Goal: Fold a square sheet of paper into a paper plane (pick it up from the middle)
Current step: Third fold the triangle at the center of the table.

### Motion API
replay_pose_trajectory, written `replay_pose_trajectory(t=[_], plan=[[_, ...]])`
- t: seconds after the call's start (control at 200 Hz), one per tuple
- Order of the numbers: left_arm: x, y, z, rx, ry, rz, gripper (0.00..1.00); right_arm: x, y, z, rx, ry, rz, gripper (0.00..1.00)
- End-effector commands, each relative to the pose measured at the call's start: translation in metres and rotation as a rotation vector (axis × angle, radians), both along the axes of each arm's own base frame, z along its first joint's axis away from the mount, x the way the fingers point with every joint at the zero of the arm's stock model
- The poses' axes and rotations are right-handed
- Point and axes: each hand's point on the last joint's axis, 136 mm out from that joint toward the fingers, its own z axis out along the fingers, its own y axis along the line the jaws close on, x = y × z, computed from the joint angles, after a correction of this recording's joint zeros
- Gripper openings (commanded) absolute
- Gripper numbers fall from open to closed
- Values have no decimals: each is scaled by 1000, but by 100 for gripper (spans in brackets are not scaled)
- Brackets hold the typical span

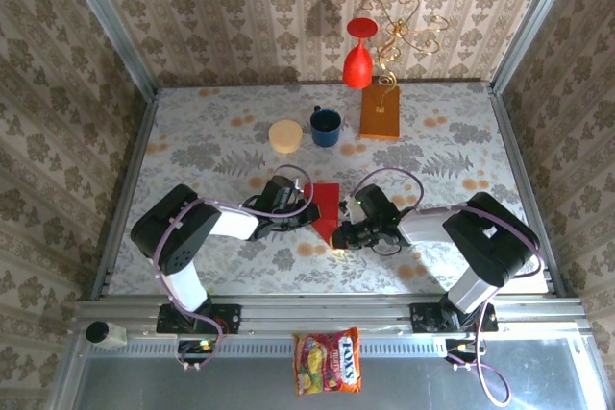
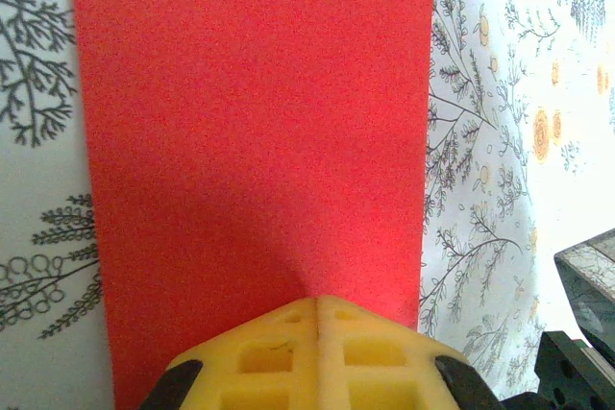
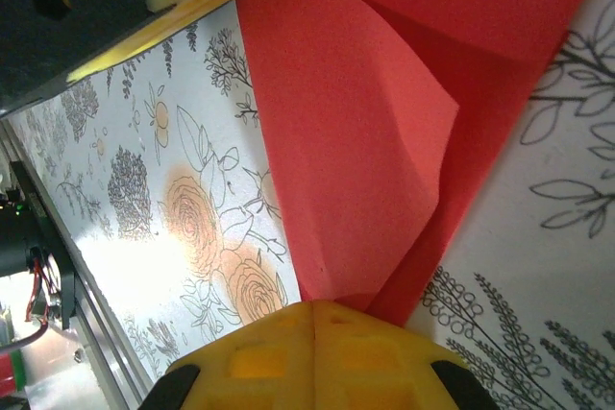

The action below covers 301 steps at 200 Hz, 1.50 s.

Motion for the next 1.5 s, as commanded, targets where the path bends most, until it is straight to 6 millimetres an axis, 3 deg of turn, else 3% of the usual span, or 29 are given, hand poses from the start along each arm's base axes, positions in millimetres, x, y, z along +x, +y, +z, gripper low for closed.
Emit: replay_pose_trajectory(t=[0.0,0.15,0.325,0.5,0.685,0.865,1.005,1.32,1.5], plan=[[-13,49,-60,212,116,94,0,-53,-49,-49,-223,222,-35,0],[-12,51,-60,212,118,98,0,-57,-55,-47,-260,217,-38,0],[-13,51,-63,213,122,101,0,-44,-51,-13,-226,144,-58,0],[-13,51,-65,214,127,103,0,-18,-30,25,-158,68,-58,0],[-13,52,-66,218,129,103,0,4,2,42,-78,45,-43,0],[-13,52,-67,221,133,107,0,12,19,31,-68,62,-32,0],[-13,54,-69,224,138,111,0,9,15,11,-93,84,-42,0],[-11,61,-70,220,152,137,0,-23,-34,-25,-237,145,-72,0],[-17,67,-74,196,199,201,0,-15,-49,-4,-213,115,-116,0]])
